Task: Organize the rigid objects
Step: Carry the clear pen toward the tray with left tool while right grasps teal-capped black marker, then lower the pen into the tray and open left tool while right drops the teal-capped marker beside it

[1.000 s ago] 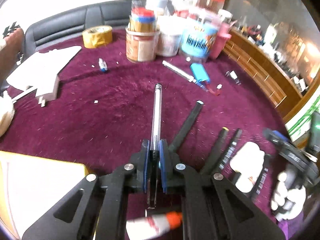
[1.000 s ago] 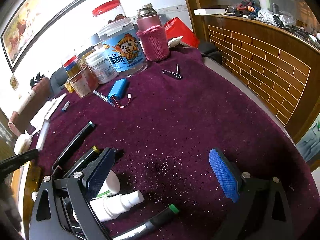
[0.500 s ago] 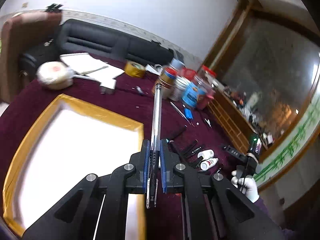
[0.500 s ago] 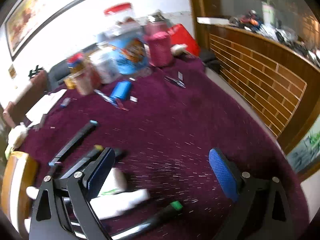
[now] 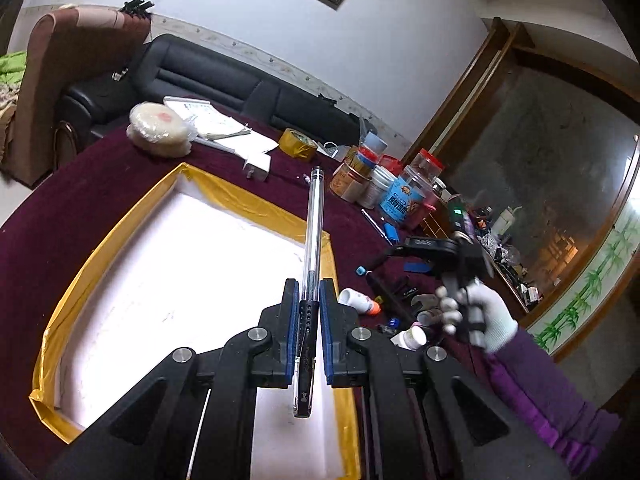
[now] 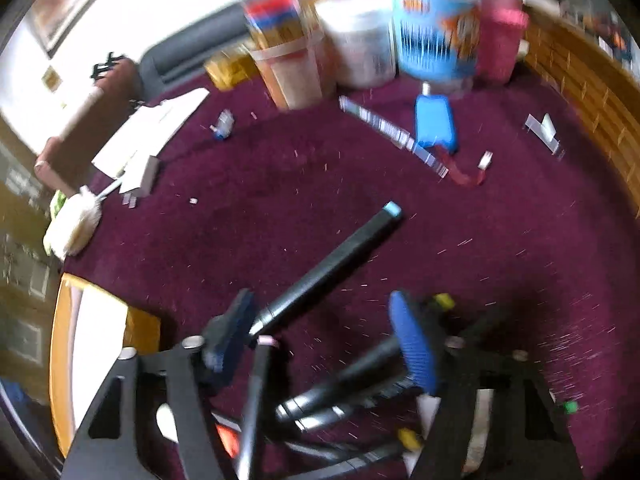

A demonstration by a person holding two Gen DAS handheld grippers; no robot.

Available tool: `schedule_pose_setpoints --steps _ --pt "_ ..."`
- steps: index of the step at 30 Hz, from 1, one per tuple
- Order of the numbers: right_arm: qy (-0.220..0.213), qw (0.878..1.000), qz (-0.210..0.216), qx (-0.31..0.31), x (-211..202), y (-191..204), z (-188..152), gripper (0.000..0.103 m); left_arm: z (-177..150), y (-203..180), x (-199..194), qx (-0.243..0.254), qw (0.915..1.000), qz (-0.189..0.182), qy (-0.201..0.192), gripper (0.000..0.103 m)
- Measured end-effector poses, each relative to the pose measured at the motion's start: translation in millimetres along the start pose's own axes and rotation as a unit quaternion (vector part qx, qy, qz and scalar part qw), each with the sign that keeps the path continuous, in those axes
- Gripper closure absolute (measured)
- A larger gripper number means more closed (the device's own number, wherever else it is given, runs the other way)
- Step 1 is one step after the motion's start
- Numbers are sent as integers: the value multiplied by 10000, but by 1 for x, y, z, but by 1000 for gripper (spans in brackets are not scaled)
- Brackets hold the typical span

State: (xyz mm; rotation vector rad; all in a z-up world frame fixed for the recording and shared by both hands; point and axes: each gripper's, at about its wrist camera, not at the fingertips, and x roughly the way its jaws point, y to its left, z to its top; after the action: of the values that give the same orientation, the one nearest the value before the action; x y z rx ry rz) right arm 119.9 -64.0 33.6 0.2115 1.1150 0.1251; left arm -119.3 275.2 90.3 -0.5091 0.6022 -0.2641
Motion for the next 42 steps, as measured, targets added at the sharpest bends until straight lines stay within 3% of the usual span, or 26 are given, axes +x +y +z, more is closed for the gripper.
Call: schedule_pose_setpoints --steps 7,8,9,11,13,19,24,28,31,37,42 --pt "68 9979 -578 284 38 11 14 47 1 20 10 -87 9998 -115 146 95" --pt "59 9975 -671 219 41 14 16 51 1 21 12 -98 9997 -125 167 95" --pt "5 9967 -798 111 42 17 15 73 0 22 12 -105 9997 -138 177 95" --pt "36 9977 -680 44 42 19 14 86 0 23 14 -103 9996 -154 204 95" --pt "83 9989 -438 122 38 15 13 90 -1 23 15 -121 9995 -161 230 95" --pt "-233 9992 283 157 -11 11 0 90 0 15 13 -112 9994 -188 249 95" --pt "-414 9927 1117 -195 -56 37 -15 90 7 8 27 -133 9990 -139 409 95" --pt "-158 9811 1871 -475 -72 75 -41 90 20 5 52 -220 9977 -35 644 96" --pt "243 9713 2305 -529 -59 101 -59 90 30 5 79 -222 9961 104 851 96" --pt "786 9682 2351 -340 -6 141 -78 90 29 20 138 -256 9891 551 1344 96" --pt "750 9781 1916 -306 13 153 -81 89 24 30 154 -362 9863 677 1463 94"
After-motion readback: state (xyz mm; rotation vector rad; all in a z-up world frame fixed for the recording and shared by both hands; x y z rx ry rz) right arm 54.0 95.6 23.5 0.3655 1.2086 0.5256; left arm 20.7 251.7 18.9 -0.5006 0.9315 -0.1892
